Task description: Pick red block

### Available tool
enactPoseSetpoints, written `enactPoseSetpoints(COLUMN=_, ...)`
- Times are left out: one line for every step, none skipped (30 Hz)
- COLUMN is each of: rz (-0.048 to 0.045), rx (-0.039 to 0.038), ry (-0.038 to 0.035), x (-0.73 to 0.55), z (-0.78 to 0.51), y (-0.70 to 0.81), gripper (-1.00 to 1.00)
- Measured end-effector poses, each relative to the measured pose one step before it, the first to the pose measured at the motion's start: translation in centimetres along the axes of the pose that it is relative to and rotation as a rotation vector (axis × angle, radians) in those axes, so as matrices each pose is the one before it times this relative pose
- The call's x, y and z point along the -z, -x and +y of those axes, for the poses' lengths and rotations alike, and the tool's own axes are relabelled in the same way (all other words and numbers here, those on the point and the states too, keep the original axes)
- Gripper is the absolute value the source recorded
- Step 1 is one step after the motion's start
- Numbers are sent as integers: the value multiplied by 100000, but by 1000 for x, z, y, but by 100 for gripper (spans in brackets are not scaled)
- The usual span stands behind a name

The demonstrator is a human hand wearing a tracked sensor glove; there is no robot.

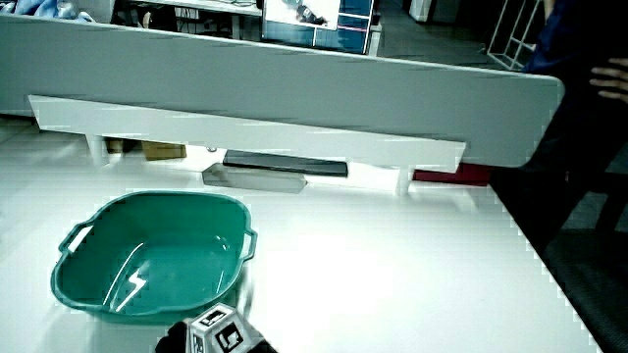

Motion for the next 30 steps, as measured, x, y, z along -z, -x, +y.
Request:
enactPoseSetpoints(rz=363, rx=-1001, ry=-281, x=46, z=200, y=122, gripper=0)
enactPoseSetpoints(rz=1026, rx=-1206, ry=1607, x=48, z=235, y=106, gripper=0)
enactPoseSetpoints(rz=396, rx=-364, ry=1228, x=90, z=201, y=70, gripper=0)
enactPoseSetpoints(rz=150, rx=-329, ry=21, x=34, z=151, y=68, gripper=0)
enactPoseSetpoints(rz=-135, rx=68, ry=-114, x=87, z=147, y=30, gripper=0)
enactPoseSetpoints(rz=97, rx=-95, ry=876, x=178, z=189, y=-5, gripper=0)
enactPoseSetpoints(rz=-351, rx=-183, ry=-285, x=-36, z=64, y=41, gripper=0)
enactPoseSetpoints(rz=388, rx=-137, ry=296, x=-66, z=41, y=20, gripper=0)
enactPoseSetpoints(rz=-38, rx=104, ry=-308, x=106, z=128, y=-40, gripper=0)
enactPoseSetpoints(rz=-41, rx=30, ry=41, x=-21, z=76, y=15, gripper=0)
enactPoseSetpoints(rz=184, rx=-387, ry=509, x=18, z=91, y=3, gripper=0)
enactPoseSetpoints(rz=-365, rx=-236, ry=-98, x=42, z=86, y=-6, gripper=2)
enactPoseSetpoints(rz=524, rx=43, ry=-543, x=-60, z=3, y=-6, gripper=4)
enactPoseSetpoints(rz=78, rx=6, ry=-48, x=146, z=80, y=-50, gripper=6)
enactPoseSetpoints(rz=141, rx=-478, ry=-523, x=-105, z=-39, y=48, gripper=8)
enactPoseSetpoints(rz=-132, rx=-68, ry=-739, x=82, z=66, y=-8, gripper=10)
enactPoseSetpoints(rz=-569, rx=-241, ry=-593, x=-101, z=-23, y=74, gripper=12)
enactPoseSetpoints(rz=252, rx=-440, ry=226, x=75, z=86, y=5, gripper=13)
enactPoseSetpoints(rz=-793, rx=7, ry=-1447, x=-30, z=37, y=37, gripper=15)
enactPoseSetpoints(rz=404, rx=-783, ry=-299, x=-116, z=32, y=47, gripper=17)
enactPoseSetpoints(rz=83, rx=163, ry=-57, x=42, z=86, y=-19, gripper=19)
enactPoseSetpoints(rz=-309, rx=-428, ry=-727, x=6, z=14, y=41, gripper=21)
enactPoseSetpoints(rz=288, rx=-689, ry=-847, x=-39, z=-23, y=15, gripper=23)
enactPoseSetpoints(rz=672, rx=-424, ry=-1172, x=-115, z=-63, y=40, gripper=25)
enactPoseSetpoints(rz=-28, rx=-459, ry=-1224, x=-40, z=-47, y=69, gripper=27)
enactPoseSetpoints(rz=-827, rx=-254, ry=-987, x=-62, z=-35, y=84, gripper=29)
enactPoseSetpoints(rz=352, rx=-34, ry=-58, x=189, z=95, y=-30, gripper=31)
enactPoseSetpoints(rz=96, rx=-505, ry=-775, x=-168, z=-47, y=76, gripper=33)
enactPoseSetpoints(rz=-657, rx=-450, ry=-933, x=-143, z=-33, y=93, gripper=35)
enactPoseSetpoints(rz=-751, rx=394, ry=-981, x=119, z=95, y=-32, gripper=37)
